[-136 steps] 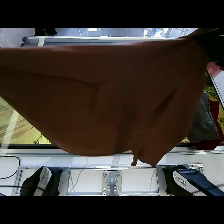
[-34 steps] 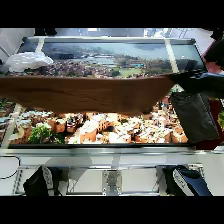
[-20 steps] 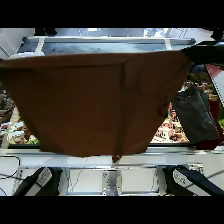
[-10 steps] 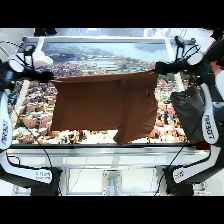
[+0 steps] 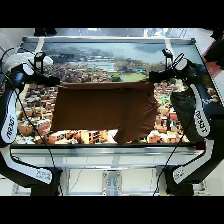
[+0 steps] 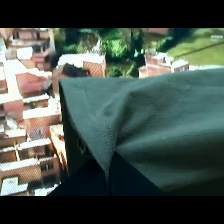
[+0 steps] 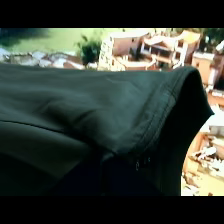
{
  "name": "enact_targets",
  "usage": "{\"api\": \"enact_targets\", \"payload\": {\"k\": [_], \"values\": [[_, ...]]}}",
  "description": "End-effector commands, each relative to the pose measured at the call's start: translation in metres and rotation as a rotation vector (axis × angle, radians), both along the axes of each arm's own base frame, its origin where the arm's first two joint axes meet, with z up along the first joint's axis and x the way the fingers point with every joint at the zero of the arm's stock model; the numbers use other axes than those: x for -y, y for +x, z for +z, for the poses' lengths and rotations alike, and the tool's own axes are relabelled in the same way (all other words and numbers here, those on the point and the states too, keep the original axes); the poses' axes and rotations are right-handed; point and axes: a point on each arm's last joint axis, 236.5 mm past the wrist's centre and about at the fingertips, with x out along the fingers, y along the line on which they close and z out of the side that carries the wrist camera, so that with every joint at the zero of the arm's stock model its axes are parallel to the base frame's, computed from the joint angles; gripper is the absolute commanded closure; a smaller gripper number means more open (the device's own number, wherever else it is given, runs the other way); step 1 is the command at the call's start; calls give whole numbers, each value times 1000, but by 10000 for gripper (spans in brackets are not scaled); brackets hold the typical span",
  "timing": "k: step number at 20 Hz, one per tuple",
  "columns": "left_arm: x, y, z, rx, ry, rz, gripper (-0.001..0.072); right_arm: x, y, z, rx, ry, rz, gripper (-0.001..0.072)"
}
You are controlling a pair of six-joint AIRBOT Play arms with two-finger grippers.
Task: Fold the shirts.
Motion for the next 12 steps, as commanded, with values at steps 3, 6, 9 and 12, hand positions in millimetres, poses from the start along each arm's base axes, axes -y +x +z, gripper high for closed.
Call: {"api": "enact_targets", "payload": {"k": [3,6,9,12], "values": [[-16,-52,-34,-218,32,-1,698,18,-38,-22,-171,-103,34,699],[-8,-54,-40,-234,30,-18,698,18,-44,-31,-196,-101,35,698],[6,-54,-50,-254,31,-47,698,16,-62,-59,-260,-91,31,698],[15,-57,-61,-284,29,-68,697,9,-67,-73,-267,-55,13,696]]}}
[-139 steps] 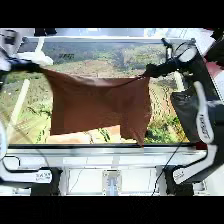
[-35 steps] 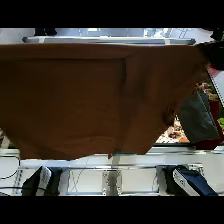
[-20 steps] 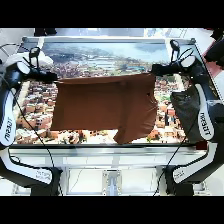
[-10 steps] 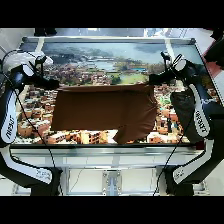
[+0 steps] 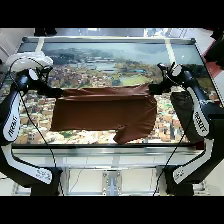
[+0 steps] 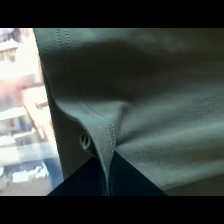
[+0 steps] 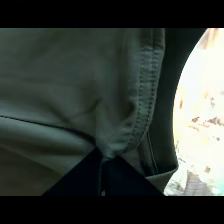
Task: Fold the shirts.
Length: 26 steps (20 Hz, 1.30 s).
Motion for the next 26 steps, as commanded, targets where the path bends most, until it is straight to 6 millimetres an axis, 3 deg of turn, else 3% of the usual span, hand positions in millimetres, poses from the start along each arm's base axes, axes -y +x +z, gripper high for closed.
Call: {"api": "enact_targets", "payload": {"k": [1,2,3,4,5,7,10,12,13,15,18,22,26], "values": [[9,-6,-10,-42,-5,-20,696,-8,-5,-12,-14,36,-21,696],[9,-8,-10,-49,-6,-21,683,-8,-5,-10,-10,39,-21,690],[7,-8,-9,-46,-6,-16,515,-9,-6,-7,-13,40,-17,625],[4,-8,-6,-44,-8,-1,164,-9,-8,-2,-16,40,-10,496],[0,-10,-2,-45,-12,27,3,-9,-12,6,-26,39,1,350],[-8,-16,16,-41,-16,57,9,2,-30,24,-64,-17,42,324],[-29,-37,60,-17,-19,104,9,41,-72,67,-129,-127,57,324],[-45,-62,82,31,-60,186,9,55,-96,91,-100,-104,5,323],[-53,-82,81,43,-89,246,9,58,-112,95,-91,-67,-32,323],[-64,-126,64,53,-145,380,9,45,-150,79,-101,44,-103,323],[-46,-178,37,28,-324,571,9,-8,-209,36,-197,268,-191,323],[-35,-189,13,70,-483,775,9,-59,-245,0,-261,500,-305,323],[-31,-183,11,96,-529,817,9,-72,-262,-29,-267,482,-318,323]]}}
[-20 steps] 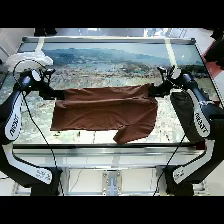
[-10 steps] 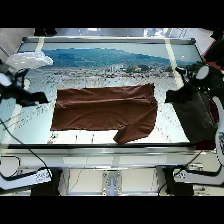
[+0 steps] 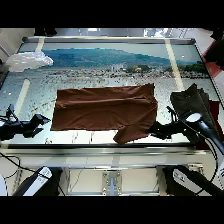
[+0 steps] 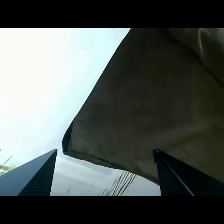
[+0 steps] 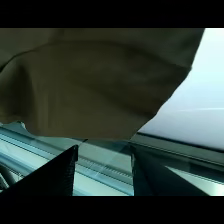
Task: Fold the shirts.
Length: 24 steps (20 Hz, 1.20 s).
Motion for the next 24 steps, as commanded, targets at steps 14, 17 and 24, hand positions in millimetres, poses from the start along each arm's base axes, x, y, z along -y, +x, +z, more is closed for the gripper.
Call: {"api": "enact_targets", "payload": {"k": [14,17,24], "values": [[16,-1,-8,-16,-166,198,9,-76,0,-15,89,49,-22,694],[26,-15,-18,-69,-190,184,9,-76,0,-15,88,51,-21,694],[10,-18,-28,-77,-111,199,10,-76,0,-15,87,52,-21,694]]}}
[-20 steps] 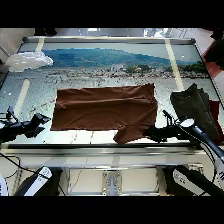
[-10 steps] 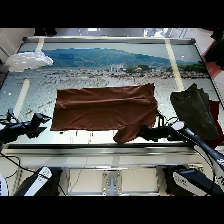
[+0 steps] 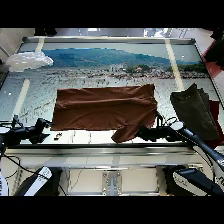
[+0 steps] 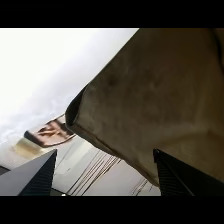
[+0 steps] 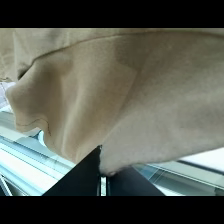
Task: Fold the shirts.
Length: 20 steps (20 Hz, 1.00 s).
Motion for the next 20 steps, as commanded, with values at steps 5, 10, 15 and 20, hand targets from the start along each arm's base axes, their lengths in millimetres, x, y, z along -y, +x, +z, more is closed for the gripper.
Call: {"api": "enact_targets", "payload": {"k": [5,10,15,20], "values": [[-8,10,-15,-7,-15,62,94,0,1,1,2,1,0,694],[-3,15,-27,-11,-63,68,159,-1,1,1,3,3,-2,694],[-8,18,-29,-2,-43,74,667,-1,7,5,28,2,6,695],[3,20,-1,104,-3,-103,697,-7,15,31,76,6,118,696]]}}
